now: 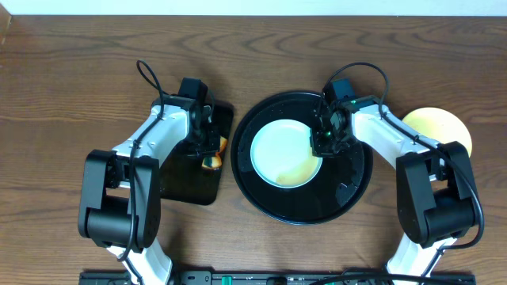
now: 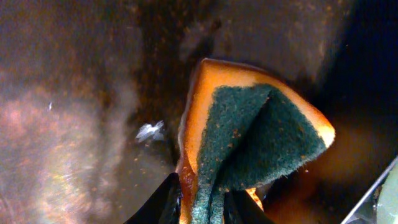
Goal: Clean dirty plates on tray and stack at the side
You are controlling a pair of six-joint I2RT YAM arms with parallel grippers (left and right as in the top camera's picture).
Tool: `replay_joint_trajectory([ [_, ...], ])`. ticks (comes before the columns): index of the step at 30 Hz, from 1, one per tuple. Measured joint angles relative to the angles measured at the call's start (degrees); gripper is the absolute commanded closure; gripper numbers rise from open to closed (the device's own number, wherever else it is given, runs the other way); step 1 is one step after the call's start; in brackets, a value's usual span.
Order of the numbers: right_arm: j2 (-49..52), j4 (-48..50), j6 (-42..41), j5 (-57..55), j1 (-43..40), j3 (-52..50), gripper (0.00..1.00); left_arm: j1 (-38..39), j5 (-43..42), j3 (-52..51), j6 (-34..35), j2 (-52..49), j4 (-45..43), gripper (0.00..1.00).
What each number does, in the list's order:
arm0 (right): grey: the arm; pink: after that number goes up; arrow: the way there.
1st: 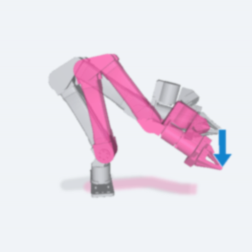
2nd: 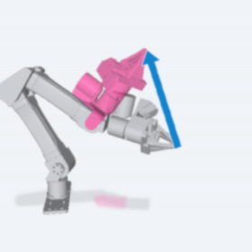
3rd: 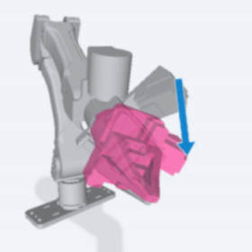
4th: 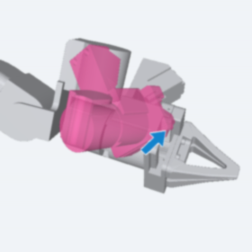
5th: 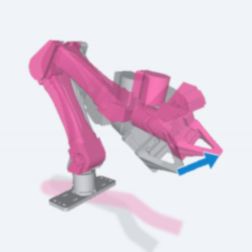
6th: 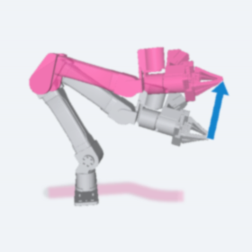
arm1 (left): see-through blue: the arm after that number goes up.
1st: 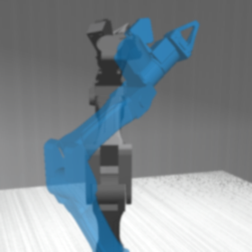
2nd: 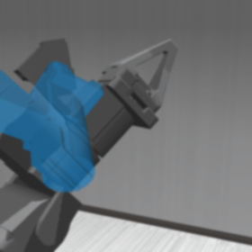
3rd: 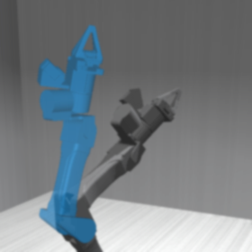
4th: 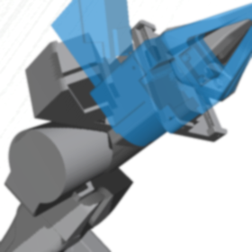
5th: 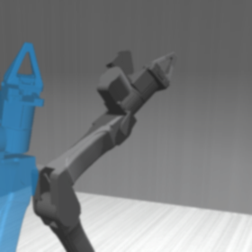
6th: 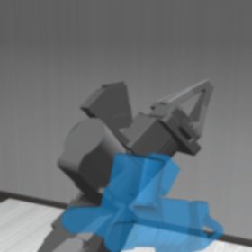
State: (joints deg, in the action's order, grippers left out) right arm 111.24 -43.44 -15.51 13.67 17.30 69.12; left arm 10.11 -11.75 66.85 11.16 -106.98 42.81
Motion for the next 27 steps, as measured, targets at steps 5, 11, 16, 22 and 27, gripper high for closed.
replay_joint_trajectory([
  [5, -0.33, 0.20, -0.22, -0.37, -0.17, -0.33, 0.99, -0.02, -4.61, 0.00, 0.17, 0.00, -5.92, 0.77],
  [11, -0.37, -0.17, -0.22, -0.39, -0.17, -0.33, 0.99, -0.09, -7.61, 0.00, 0.26, 0.00, -12.90, 0.77],
  [16, -0.37, -0.28, -0.22, -0.42, -0.17, -0.33, 0.99, -0.13, -10.08, 0.00, 0.63, 0.00, -17.53, 0.77],
  [22, -0.37, -0.35, -0.22, -0.39, -0.17, -0.33, 0.99, -0.13, -13.46, 0.00, 0.63, 0.00, -22.99, 0.77],
  [27, -0.39, -0.37, -0.22, -0.42, -0.17, -0.33, 0.99, -0.13, -14.08, 0.00, 0.63, 0.00, -25.14, 0.77],
])
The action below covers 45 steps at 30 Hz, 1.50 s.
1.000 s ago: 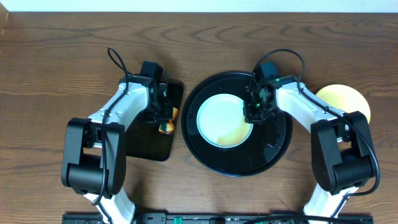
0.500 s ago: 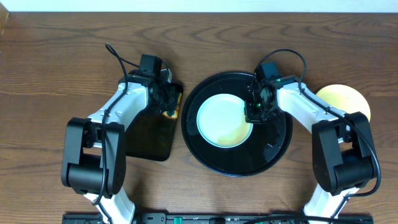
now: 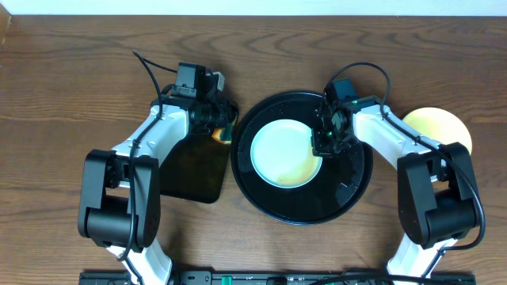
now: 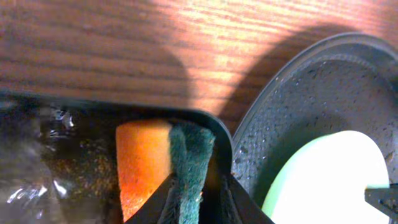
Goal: Clean dirty plates on tray and stack at the side
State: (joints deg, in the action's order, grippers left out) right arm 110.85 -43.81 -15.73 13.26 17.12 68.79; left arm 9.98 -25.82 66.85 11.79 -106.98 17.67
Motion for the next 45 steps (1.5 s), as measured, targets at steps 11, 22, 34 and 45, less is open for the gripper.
replay_joint_trajectory([
  [11, 0.00, -0.02, 0.00, 0.00, 0.00, 0.00, 0.99, 0.00, 6.71, 0.00, 0.00, 0.00, 9.44, 0.71],
  [22, 0.00, -0.02, 0.00, 0.00, 0.00, 0.00, 0.99, 0.46, 12.90, 0.00, 0.28, 0.00, 11.74, 0.92],
  [34, 0.00, -0.07, 0.00, 0.00, 0.00, 0.00, 0.99, 0.57, 12.81, 0.07, 0.02, 0.79, 17.57, 0.92],
  [45, 0.00, -0.09, 0.00, 0.00, 0.00, 0.02, 0.99, -0.87, 13.25, 1.03, -0.02, 5.62, 26.36, 0.71],
])
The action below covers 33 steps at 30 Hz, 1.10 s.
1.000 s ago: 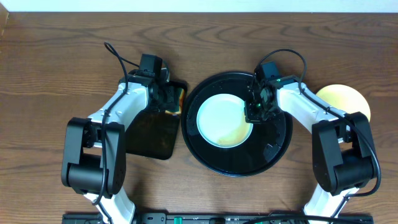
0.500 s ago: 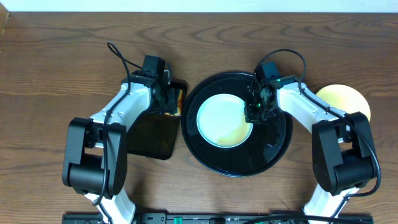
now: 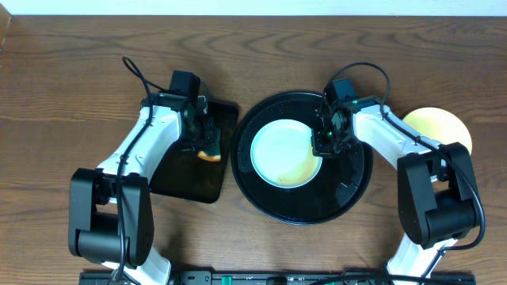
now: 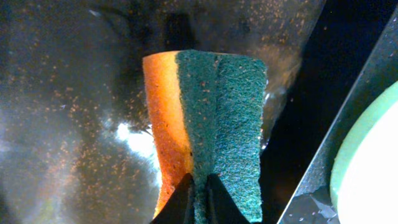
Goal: Clean dirty plates on tray and stack at the side
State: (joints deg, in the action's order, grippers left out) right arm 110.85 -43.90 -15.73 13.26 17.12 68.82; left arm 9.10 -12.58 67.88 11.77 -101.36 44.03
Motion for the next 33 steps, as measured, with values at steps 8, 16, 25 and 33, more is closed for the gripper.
replay_joint_trajectory([
  [8, 0.00, 0.00, 0.00, 0.00, 0.00, 0.00, 0.99, 0.02, 1.99, 0.00, 0.15, 0.00, 0.59, 0.67],
  [16, 0.00, 0.00, 0.00, 0.00, 0.00, 0.00, 0.99, 1.97, 1.79, 0.00, -2.86, 0.00, -5.95, 0.92],
  [25, 0.00, -0.02, 0.00, 0.00, 0.00, 0.00, 0.99, 2.64, 1.79, 0.00, -3.72, 0.00, -16.02, 0.92],
  [33, 0.00, -0.02, 0.00, 0.00, 0.00, 0.00, 0.99, 3.37, 1.79, 0.00, -3.96, -3.08, -21.53, 0.92],
])
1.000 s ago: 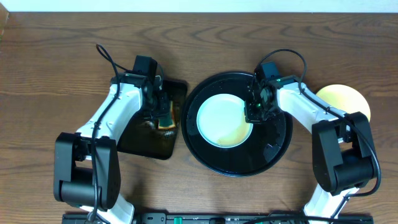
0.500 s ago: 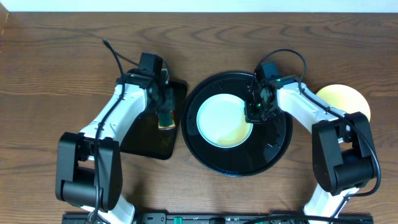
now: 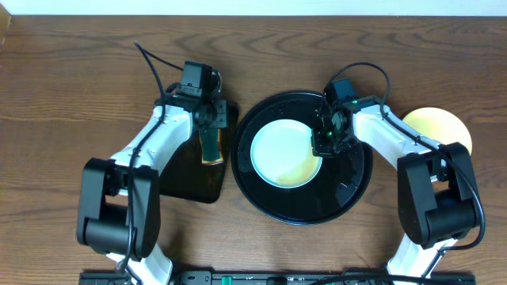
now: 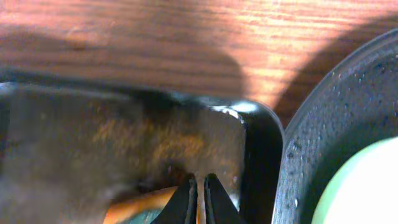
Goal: Clean dirty plates on tray and stack at the side
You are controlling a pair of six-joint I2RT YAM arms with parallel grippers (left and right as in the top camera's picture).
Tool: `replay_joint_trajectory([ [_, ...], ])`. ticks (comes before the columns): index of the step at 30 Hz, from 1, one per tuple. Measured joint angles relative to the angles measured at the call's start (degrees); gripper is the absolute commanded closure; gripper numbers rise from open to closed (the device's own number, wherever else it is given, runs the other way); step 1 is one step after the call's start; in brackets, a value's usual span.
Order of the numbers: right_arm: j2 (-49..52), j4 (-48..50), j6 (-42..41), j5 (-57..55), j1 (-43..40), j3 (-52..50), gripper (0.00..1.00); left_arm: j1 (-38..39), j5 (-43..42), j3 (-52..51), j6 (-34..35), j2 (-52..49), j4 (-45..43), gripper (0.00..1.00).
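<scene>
A pale green plate [image 3: 281, 154] with a yellowish smear lies on the round black tray [image 3: 348, 190]. My right gripper [image 3: 323, 142] sits on the plate's right rim, fingers closed over it. My left gripper [image 3: 209, 136] is over the far right part of the square black tray [image 3: 186, 178], shut on the orange and green sponge [image 3: 211, 157]. In the left wrist view the fingertips [image 4: 189, 190] stand almost together with an orange strip between them. The sponge [image 4: 140, 202] shows low beside them, and the plate's edge [image 4: 367, 186] at the right.
A clean yellow plate [image 3: 440, 127] lies on the wooden table to the right of the round tray, behind my right arm. The square tray's wet, speckled bottom [image 4: 124, 124] and its far rim fill the left wrist view. The round tray's rim [image 4: 323, 124] is close by.
My left wrist has tipped: its camera then looked down on the upright sponge in the square tray, and now faces the tray's far right corner with the sponge low. The right arm has not moved.
My left gripper held the folded sponge in the square tray. Then it was at the tray's far right corner, next to the round tray. Then it stood mid-tray, and now it is near the far corner again. My right gripper stayed on the plate's rim throughout.
</scene>
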State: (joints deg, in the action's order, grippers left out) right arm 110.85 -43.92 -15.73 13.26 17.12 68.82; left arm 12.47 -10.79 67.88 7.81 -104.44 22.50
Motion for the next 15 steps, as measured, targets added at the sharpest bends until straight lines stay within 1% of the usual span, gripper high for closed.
replay_joint_trajectory([
  [6, 0.00, 0.00, 0.00, 0.00, 0.00, 0.00, 0.99, 1.33, -0.02, 0.00, 0.02, -2.47, -3.91, 0.93],
  [10, 0.00, 0.00, 0.00, 0.00, 0.00, 0.00, 0.99, 1.60, -0.02, 0.00, 0.07, -5.01, -5.60, 0.92],
  [11, 0.00, 0.00, 0.00, 0.00, 0.00, 0.00, 0.99, 1.60, -0.02, 0.00, 0.07, -5.64, -6.01, 0.90],
  [12, 0.00, 0.00, 0.00, 0.00, 0.00, 0.00, 0.99, 1.60, 0.00, 0.00, 0.07, -6.16, -6.40, 0.86],
  [15, 0.00, -0.04, 0.00, 0.00, 0.00, 0.00, 0.99, 1.60, 0.00, 0.00, 0.17, -6.88, -7.98, 0.85],
])
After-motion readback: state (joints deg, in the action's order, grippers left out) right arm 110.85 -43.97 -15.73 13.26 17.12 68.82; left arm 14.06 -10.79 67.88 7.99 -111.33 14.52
